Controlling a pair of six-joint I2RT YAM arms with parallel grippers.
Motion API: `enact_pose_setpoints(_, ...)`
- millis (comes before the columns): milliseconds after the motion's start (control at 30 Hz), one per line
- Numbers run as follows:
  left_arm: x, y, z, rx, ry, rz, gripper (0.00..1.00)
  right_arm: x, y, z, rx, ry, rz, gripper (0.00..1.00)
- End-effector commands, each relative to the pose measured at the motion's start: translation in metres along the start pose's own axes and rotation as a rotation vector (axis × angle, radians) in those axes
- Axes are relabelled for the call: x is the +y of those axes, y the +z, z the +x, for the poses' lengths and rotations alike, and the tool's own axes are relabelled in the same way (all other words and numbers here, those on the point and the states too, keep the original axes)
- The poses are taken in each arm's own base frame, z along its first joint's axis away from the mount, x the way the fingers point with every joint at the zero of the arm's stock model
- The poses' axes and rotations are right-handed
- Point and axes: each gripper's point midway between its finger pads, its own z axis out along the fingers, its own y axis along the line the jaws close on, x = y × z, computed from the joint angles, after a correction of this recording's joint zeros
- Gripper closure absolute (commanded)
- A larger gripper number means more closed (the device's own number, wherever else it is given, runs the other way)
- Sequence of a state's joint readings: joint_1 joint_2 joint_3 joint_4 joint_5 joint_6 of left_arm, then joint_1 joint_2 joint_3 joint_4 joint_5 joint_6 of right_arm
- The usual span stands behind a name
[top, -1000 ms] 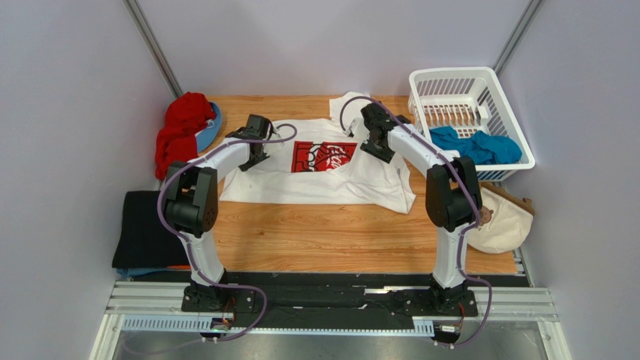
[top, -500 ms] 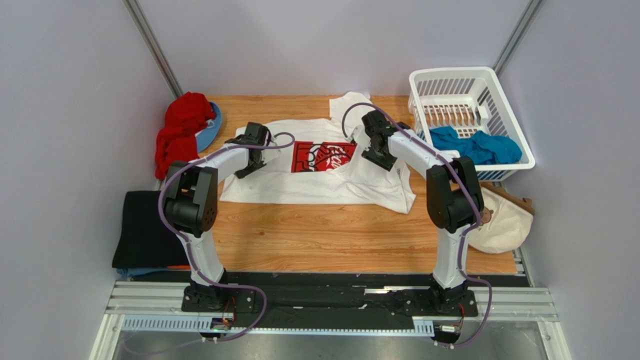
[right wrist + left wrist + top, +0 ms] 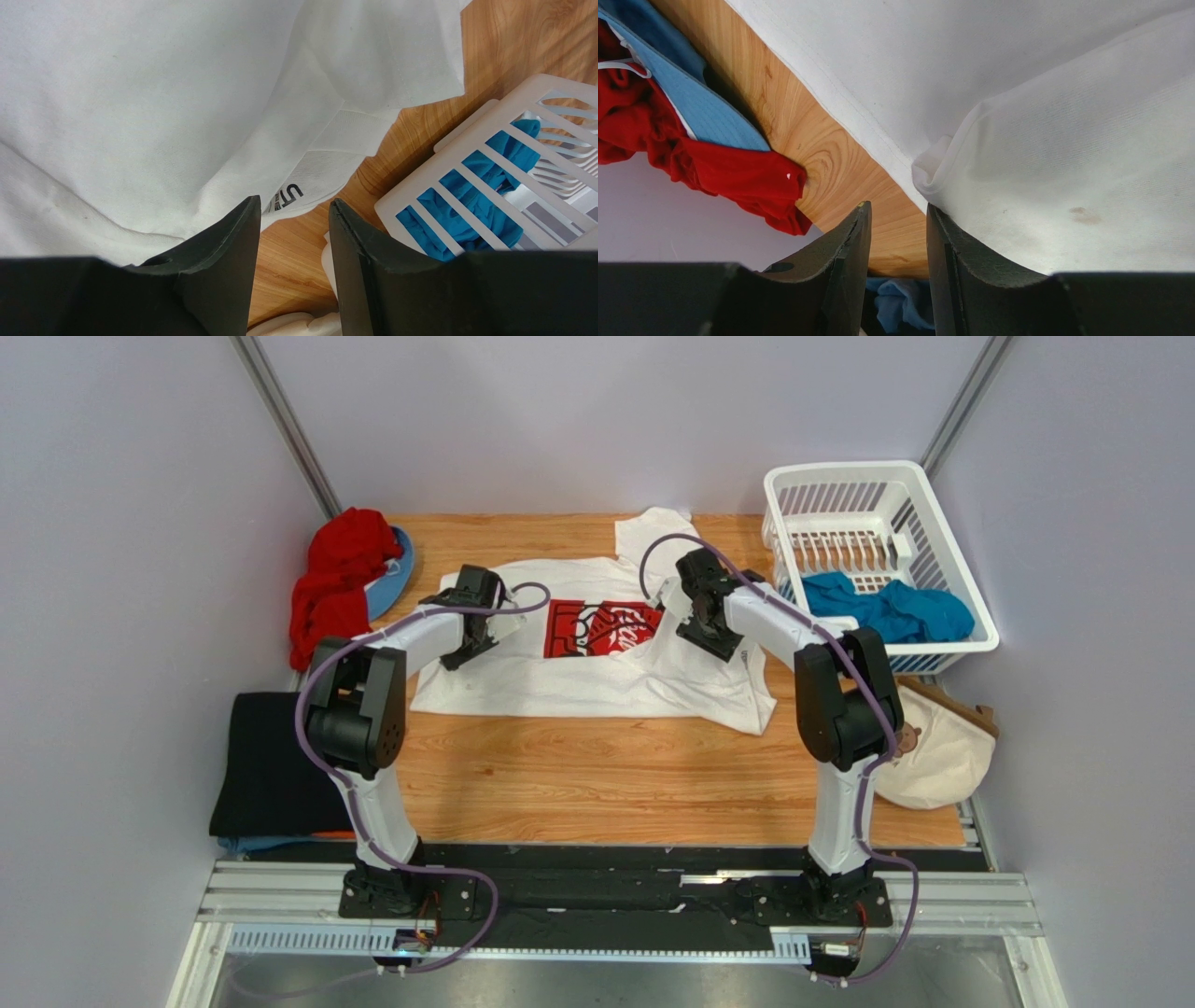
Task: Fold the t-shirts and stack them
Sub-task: Fold the tshirt
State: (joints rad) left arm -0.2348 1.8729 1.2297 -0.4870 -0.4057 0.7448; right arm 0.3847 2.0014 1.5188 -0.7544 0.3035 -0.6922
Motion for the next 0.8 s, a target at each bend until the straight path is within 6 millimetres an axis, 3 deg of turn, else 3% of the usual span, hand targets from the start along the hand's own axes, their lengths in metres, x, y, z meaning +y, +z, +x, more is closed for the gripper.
enact_pose_setpoints(0, 0.02, -0.022, -0.003, -0.055, -0.079, -0.071, 0.57, -0.006, -0.004, -0.006, -0.036, 0.037, 0.028, 0.55)
enact_pose_setpoints(200, 0.043, -0.044, -0.009, -0.095, -0.128, -0.131, 0.56, 0.004, 0.013, 0.002, -0.017, 0.029, 0.024, 0.55)
enact_pose_setpoints(367, 0.042, -0.058, -0.013, -0.134, -0.13, -0.102, 0.56, 0.011, 0.019, 0.007, -0.005, 0.016, 0.011, 0.55)
enact_pose_setpoints(533, 0.012, -0.058, -0.017, -0.167, -0.105, 0.013, 0.56, 0.018, 0.024, 0.012, 0.014, 0.004, -0.008, 0.55)
enact_pose_setpoints(767, -0.025, -0.04, -0.019, -0.148, -0.042, 0.106, 0.56, 0.027, 0.027, 0.019, 0.025, -0.014, -0.034, 0.55)
